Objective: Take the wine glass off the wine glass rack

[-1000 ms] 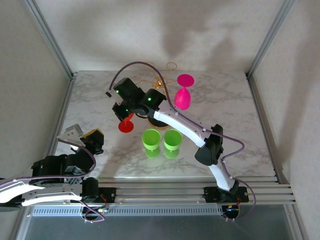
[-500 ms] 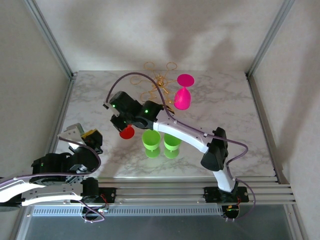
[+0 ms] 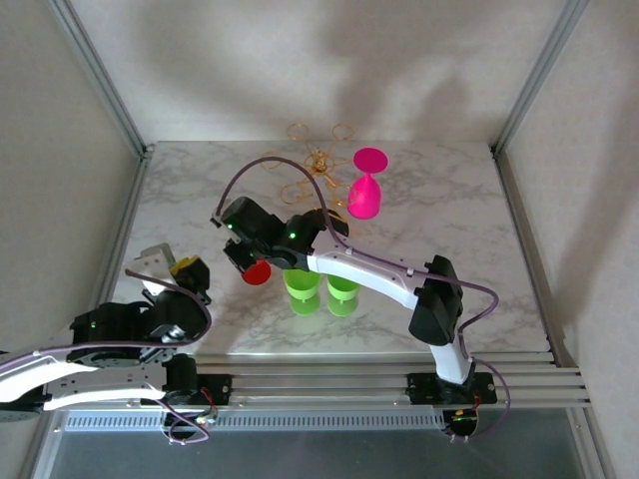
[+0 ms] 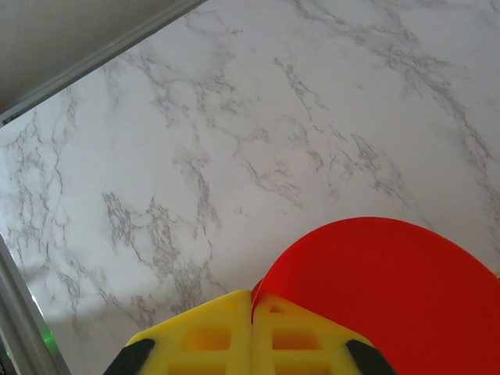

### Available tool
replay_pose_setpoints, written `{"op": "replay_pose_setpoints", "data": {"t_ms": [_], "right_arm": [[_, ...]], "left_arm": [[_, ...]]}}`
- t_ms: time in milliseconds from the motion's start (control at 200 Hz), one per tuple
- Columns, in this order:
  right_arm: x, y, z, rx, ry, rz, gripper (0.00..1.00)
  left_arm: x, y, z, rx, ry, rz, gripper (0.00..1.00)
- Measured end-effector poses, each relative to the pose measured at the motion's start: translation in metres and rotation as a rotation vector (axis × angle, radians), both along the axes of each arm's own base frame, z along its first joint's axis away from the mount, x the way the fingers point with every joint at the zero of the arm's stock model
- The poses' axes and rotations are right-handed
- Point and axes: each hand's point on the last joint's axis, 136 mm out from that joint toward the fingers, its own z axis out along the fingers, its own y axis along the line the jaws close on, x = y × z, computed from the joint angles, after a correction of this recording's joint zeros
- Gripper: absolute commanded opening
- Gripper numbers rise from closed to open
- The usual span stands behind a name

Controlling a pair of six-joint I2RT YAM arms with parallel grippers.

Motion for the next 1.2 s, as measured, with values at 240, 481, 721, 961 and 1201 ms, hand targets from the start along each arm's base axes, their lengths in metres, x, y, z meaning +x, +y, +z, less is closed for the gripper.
{"op": "replay_pose_setpoints", "data": {"t_ms": [240,481,721,961,1201], "right_arm": [[0.000,-0.001,-0.016,-0.008,0.009,-0.027,0.00],[0.003,-0.006,-0.025,-0.032,0.001,-0.054,0.00],[0.005,-0.006,-0.031,-0.034,-0.020,-0.069,0.00],[0.004,-0.009,-0.043,-0.051,-0.018,-0.084,0.00],[0.004,-0.008,-0.045,-0.040,-0.016,-0.090,0.00]], "left_arm": [[-0.002,0.006,0.005,-0.050,-0.017,-0.002,0.26],[-0.002,0.008,0.007,-0.068,-0.024,-0.003,0.26],[-0.002,0.006,0.009,-0.080,-0.031,-0.002,0.27],[-0.001,0.004,0.010,-0.083,-0.032,-0.003,0.27],[0.000,0.002,0.009,-0.083,-0.032,-0.003,0.28]]}}
